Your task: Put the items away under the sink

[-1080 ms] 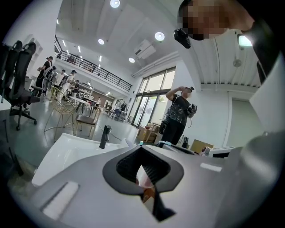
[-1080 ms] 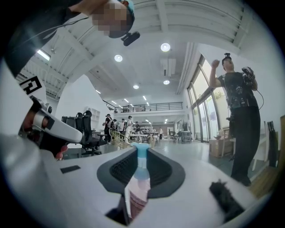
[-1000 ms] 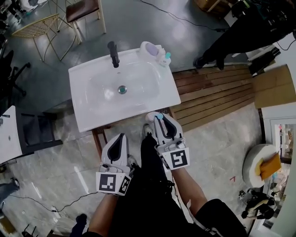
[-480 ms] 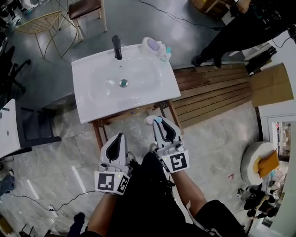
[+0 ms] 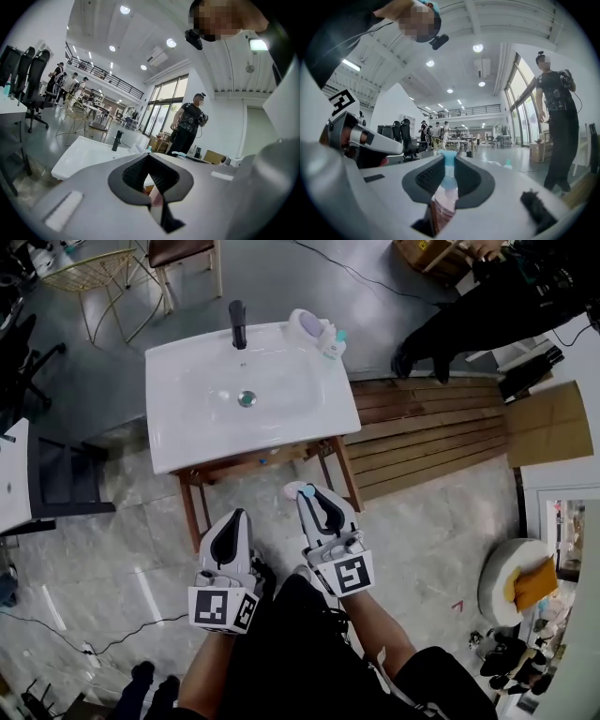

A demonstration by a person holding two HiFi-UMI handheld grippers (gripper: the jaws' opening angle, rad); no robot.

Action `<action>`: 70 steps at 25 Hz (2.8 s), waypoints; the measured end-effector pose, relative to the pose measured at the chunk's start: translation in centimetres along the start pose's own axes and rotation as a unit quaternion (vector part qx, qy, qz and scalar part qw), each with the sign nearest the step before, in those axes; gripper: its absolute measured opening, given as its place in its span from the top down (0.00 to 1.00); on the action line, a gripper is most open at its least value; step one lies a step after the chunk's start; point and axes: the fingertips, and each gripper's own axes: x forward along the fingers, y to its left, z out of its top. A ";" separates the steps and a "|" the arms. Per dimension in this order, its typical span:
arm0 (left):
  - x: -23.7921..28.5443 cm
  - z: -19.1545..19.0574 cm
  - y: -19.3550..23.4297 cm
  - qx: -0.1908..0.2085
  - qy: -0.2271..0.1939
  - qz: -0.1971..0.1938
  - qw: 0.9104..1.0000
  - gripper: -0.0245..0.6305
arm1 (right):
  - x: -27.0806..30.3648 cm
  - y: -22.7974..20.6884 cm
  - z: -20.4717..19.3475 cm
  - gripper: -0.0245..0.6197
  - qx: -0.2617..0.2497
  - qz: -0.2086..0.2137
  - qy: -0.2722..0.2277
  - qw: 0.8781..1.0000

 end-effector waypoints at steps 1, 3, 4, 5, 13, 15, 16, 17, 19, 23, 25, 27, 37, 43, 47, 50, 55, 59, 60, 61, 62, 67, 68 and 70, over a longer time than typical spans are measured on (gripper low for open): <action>-0.1 -0.3 -0.1 -0.001 -0.002 0.004 1.000 0.95 | -0.2 0.1 -0.3 0.85 0.006 0.005 0.002 1.000; -0.4 -1.0 -0.2 -0.003 -0.005 0.012 1.000 0.95 | -0.6 0.4 -0.6 0.85 0.010 0.016 0.005 1.000; -0.6 -1.4 -0.2 -0.004 -0.007 0.016 1.000 0.95 | -0.8 0.5 -0.9 0.85 0.008 0.020 0.005 1.000; -0.7 -1.9 -0.2 -0.004 -0.009 0.019 1.000 0.95 | -0.9 0.6 -1.2 0.85 0.007 0.024 0.005 1.000; -1.1 -5.7 1.1 -0.004 -0.015 0.046 0.999 0.95 | -1.3 0.9 -5.4 0.85 0.012 0.038 0.001 0.999; -1.0 -6.9 1.6 -0.005 -0.016 0.051 0.999 0.95 | -1.2 1.0 -6.7 0.85 0.015 0.041 0.002 0.999; -1.0 -7.5 1.8 -0.005 -0.017 0.053 0.998 0.95 | -1.2 1.1 -7.3 0.85 0.016 0.043 0.001 0.999; -0.9 -8.1 2.0 -0.006 -0.018 0.054 0.998 0.95 | -1.2 1.2 -7.8 0.85 0.016 0.046 -0.002 0.999; -0.6 -9.4 2.5 -0.006 -0.021 0.055 0.998 0.95 | -0.8 1.4 -8.4 0.85 0.018 0.052 -0.022 0.998; 0.3 -12.4 4.2 -0.007 -0.027 0.061 0.998 0.95 | -0.5 1.7 -11.5 0.85 0.020 0.058 -0.027 0.998; 0.8 -13.9 5.1 -0.008 -0.029 0.065 0.997 0.95 | -0.3 1.6 -13.7 0.85 0.018 0.059 -0.015 0.998; 1.2 -15.2 6.0 -0.009 -0.032 0.069 0.997 0.95 | -0.1 1.6 -15.7 0.85 0.016 0.059 -0.010 0.998; 3.8 -23.3 10.0 -0.014 -0.014 0.066 0.998 0.95 | 1.4 1.7 -24.3 0.85 0.018 0.070 -0.003 0.997; 5.7 -27.3 12.1 -0.006 -0.027 0.055 0.998 0.95 | 2.4 1.3 -29.0 0.85 0.012 0.072 -0.023 0.997; 6.2 -29.9 13.2 0.005 -0.045 0.047 0.998 0.95 | 2.6 1.1 -32.5 0.85 0.010 0.069 -0.031 0.997; 6.3 -31.5 14.2 0.015 -0.060 0.043 0.997 0.95 | 2.8 0.9 -35.0 0.85 0.007 0.063 -0.034 0.997; 6.0 -33.7 14.9 0.022 -0.071 0.038 0.997 0.95 | 2.5 1.2 -38.9 0.85 0.000 0.060 -0.024 0.998; 5.7 -34.8 14.7 0.024 -0.078 0.029 0.996 0.95 | 2.4 1.5 -41.2 0.85 0.007 0.062 -0.016 0.998; 5.7 -34.9 14.6 0.027 -0.079 0.027 0.996 0.95 | 2.6 1.5 -41.5 0.85 0.008 0.063 -0.015 0.998; 5.7 -35.0 14.6 0.029 -0.080 0.026 0.996 0.95 | 2.7 1.6 -41.7 0.85 0.007 0.063 -0.015 0.998; 5.6 -35.1 14.6 0.031 -0.080 0.025 0.996 0.95 | 2.9 1.7 -41.9 0.85 0.007 0.064 -0.014 0.998; 5.4 -35.1 15.3 0.030 -0.083 0.028 0.996 0.95 | 4.1 2.1 -42.2 0.85 0.005 0.069 -0.012 0.998; 5.3 -35.1 15.4 0.030 -0.083 0.028 0.996 0.95 | 4.4 2.1 -42.2 0.85 0.006 0.070 -0.012 0.997; 5.3 -34.9 15.8 0.032 -0.083 0.029 0.996 0.95 | 5.1 2.1 -42.1 0.85 0.007 0.070 -0.013 0.997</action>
